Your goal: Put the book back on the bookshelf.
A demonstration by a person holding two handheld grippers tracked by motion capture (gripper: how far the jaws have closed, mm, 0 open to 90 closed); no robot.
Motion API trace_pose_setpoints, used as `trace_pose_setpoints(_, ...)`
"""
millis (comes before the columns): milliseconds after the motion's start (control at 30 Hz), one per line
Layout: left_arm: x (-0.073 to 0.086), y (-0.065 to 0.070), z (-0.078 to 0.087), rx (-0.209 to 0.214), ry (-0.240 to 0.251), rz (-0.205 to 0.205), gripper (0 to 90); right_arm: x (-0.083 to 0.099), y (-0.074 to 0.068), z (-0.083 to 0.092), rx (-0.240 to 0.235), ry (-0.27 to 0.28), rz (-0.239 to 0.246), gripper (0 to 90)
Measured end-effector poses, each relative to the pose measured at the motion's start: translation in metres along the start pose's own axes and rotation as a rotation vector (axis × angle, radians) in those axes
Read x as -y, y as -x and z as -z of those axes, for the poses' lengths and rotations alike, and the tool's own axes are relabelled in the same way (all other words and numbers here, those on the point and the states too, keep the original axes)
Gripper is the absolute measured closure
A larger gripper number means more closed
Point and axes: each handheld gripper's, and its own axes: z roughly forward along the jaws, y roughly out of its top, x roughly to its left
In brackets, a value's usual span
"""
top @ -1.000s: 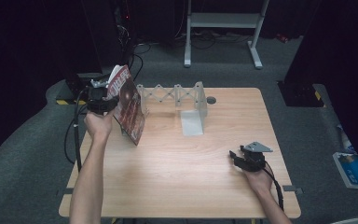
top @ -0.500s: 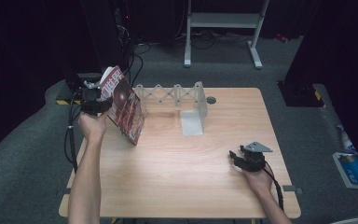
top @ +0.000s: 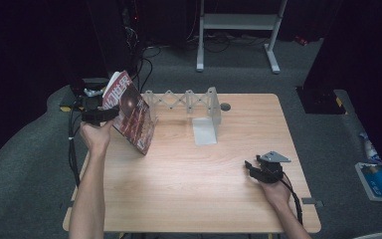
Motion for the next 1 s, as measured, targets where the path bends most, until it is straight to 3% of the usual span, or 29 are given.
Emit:
trace_pose_setpoints(433, 0.009, -0.008, 0.023, 0.048, 0.048, 0.015, 31.4, 0.000, 0.000, 0.000, 0.000, 0.000, 0.003, 42.9)
trace_pose_setpoints(1000, 0.027, -0.012, 0.051, 0.076, 0.088, 0.040, 28.9, 0.000, 0.000, 0.000, 0.000, 0.000, 0.001, 42.8)
